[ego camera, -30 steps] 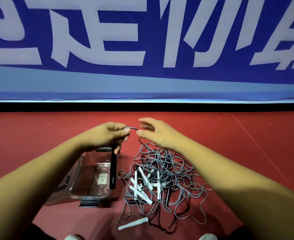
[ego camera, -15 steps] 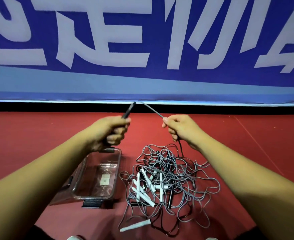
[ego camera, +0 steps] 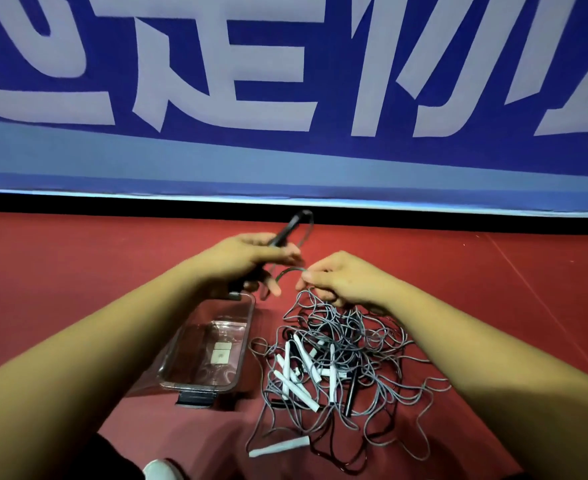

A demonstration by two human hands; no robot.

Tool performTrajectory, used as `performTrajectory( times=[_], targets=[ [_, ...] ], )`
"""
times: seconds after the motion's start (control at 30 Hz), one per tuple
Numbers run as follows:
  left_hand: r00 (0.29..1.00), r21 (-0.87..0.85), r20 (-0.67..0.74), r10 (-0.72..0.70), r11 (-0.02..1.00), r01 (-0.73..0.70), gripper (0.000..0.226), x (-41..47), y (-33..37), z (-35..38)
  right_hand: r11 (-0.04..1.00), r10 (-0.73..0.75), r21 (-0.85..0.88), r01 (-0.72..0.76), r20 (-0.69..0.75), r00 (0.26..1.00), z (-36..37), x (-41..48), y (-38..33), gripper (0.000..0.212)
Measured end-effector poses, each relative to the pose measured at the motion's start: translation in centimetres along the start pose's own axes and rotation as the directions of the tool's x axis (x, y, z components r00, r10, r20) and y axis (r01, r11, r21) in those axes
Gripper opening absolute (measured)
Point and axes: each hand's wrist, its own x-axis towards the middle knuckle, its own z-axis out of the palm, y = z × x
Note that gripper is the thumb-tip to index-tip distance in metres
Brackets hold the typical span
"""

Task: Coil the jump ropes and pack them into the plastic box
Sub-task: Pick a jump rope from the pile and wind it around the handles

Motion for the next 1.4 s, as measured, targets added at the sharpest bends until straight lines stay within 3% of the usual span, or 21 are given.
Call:
performTrajectory(
  times=[0.07,0.13,0.2,0.27,0.33,0.47,0.53,0.6,0.67,0.73,0.87,0.97,1.1,1.2,1.3,1.4],
  targets=[
    [0.997,0.171,0.071,-0.02,0.985,0.007,0.032,0.1,-0.3,1.1,1.0,-0.011,0.0,0.011,-0.07,0.997,0.2,0.0,-0.7,0.03],
    [0.999,0.239,0.038,-0.033,0.971,0.023,0.027,0.3,-0.4,1.4,0.998,-0.017,0.05,0.022,-0.095,0.995,-0.1,-0.1,-1.0,0.03],
    [0.999,0.16,-0.051,-0.014,0.987,0.022,0.019,0.5,-0.2,1.4,0.995,-0.043,0.081,0.05,-0.089,0.995,-0.7,-0.3,-0.9,0.027],
    [0.975,-0.005,-0.218,0.037,0.999,-0.039,0.012,0.9,0.2,0.7,0.997,-0.082,-0.02,0.081,-0.105,0.991,-1.5,-0.4,-0.3,0.027],
    [0.921,-0.151,-0.383,0.069,0.979,-0.136,0.018,1.2,0.6,-0.6,0.991,-0.074,-0.116,0.06,-0.119,0.99,-2.5,-0.4,1.0,0.027],
    [0.781,-0.324,-0.624,0.026,0.901,-0.289,0.028,1.2,0.4,-4.5,0.994,0.075,-0.075,-0.083,-0.106,0.991,-4.9,-0.9,5.5,0.026],
    [0.726,-0.294,-0.688,-0.004,0.916,-0.274,0.024,1.0,-0.3,-6.3,0.987,0.126,-0.085,-0.139,-0.138,0.982,-5.3,-1.3,7.1,0.03],
    [0.704,-0.106,-0.711,-0.005,0.989,-0.1,0.011,0.7,-1.0,-7.3,0.983,0.15,-0.076,-0.164,-0.165,0.975,-5.0,-1.3,7.5,0.034],
    [0.723,0.144,-0.69,0.038,0.986,0.085,0.007,0.6,-1.4,-7.1,0.983,0.128,-0.106,-0.148,-0.174,0.976,-4.2,-0.9,6.4,0.034],
    [0.796,0.314,-0.596,0.107,0.943,0.109,0.013,0.6,-1.1,-5.5,0.983,0.051,-0.168,-0.072,-0.124,0.991,-2.9,-0.7,4.3,0.033],
    [0.977,0.259,-0.206,0.05,0.966,0.006,0.016,0.3,0.2,-0.4,0.972,-0.129,-0.204,0.118,-0.043,0.991,-0.7,-0.4,0.3,0.03],
    [1.0,0.229,-0.002,-0.013,0.973,0.013,0.012,0.1,0.4,2.0,0.979,-0.188,-0.1,0.177,-0.114,0.976,-0.8,-0.3,-1.0,0.028],
    [0.972,-0.055,-0.232,0.046,0.997,-0.061,0.02,0.8,1.0,1.6,0.987,-0.155,-0.061,0.147,-0.139,0.978,-2.5,-0.8,0.4,0.023],
    [0.892,-0.163,-0.448,0.066,0.975,-0.154,0.024,1.3,0.8,-0.7,0.988,-0.075,-0.142,0.056,-0.127,0.989,-4.2,-0.9,3.1,0.021],
    [0.789,-0.287,-0.614,-0.005,0.933,-0.217,0.025,1.2,0.9,-3.3,0.979,0.051,-0.191,-0.072,-0.114,0.992,-5.3,-1.1,6.3,0.024],
    [0.739,-0.143,-0.673,-0.017,0.984,-0.108,0.018,0.7,0.1,-5.7,0.985,0.147,-0.081,-0.154,-0.084,0.986,-5.0,-1.4,7.5,0.028]
  ],
)
